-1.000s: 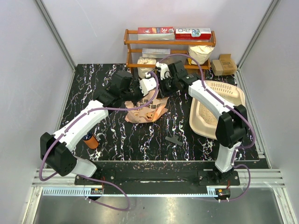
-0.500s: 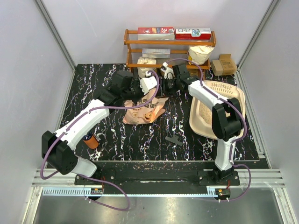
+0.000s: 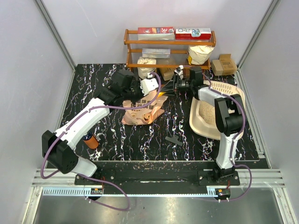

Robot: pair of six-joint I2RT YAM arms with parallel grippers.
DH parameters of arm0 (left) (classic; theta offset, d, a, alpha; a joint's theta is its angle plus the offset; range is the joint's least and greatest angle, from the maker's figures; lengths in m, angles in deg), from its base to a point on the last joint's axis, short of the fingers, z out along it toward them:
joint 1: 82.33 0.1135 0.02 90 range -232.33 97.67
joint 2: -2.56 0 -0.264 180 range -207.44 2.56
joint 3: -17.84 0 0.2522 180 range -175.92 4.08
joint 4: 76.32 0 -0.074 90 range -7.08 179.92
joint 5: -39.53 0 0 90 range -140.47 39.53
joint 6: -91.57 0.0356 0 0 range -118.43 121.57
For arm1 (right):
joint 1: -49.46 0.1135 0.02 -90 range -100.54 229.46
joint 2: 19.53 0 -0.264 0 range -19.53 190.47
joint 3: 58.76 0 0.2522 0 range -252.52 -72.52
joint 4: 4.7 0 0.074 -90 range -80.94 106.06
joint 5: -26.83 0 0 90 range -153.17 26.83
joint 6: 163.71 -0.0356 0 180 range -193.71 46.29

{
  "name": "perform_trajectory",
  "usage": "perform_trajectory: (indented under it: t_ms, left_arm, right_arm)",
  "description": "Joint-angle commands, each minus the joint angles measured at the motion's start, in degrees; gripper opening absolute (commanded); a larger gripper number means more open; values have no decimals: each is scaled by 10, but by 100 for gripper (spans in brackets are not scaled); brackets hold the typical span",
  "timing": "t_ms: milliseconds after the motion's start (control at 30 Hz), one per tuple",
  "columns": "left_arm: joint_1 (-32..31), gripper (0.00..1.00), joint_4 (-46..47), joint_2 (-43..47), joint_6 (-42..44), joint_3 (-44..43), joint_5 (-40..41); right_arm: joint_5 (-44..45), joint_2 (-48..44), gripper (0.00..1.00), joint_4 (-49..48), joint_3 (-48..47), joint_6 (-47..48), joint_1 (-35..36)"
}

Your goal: Fill the litter box with clean litter

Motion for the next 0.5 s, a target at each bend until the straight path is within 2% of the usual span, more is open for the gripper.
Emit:
perform_trajectory:
  t_ms: [0, 333, 467]
  left_arm:
    - [-7, 0, 72, 27, 24, -45, -7]
    - [-6, 0, 71, 40, 40, -51, 8]
    - [-6, 0, 66, 41, 40, -44, 12]
  right_arm:
    - [-65, -26, 0, -113, 3, -100, -40]
    - [-78, -77, 0, -90, 42, -78, -101]
    - [-83, -68, 0, -181, 72, -159, -106]
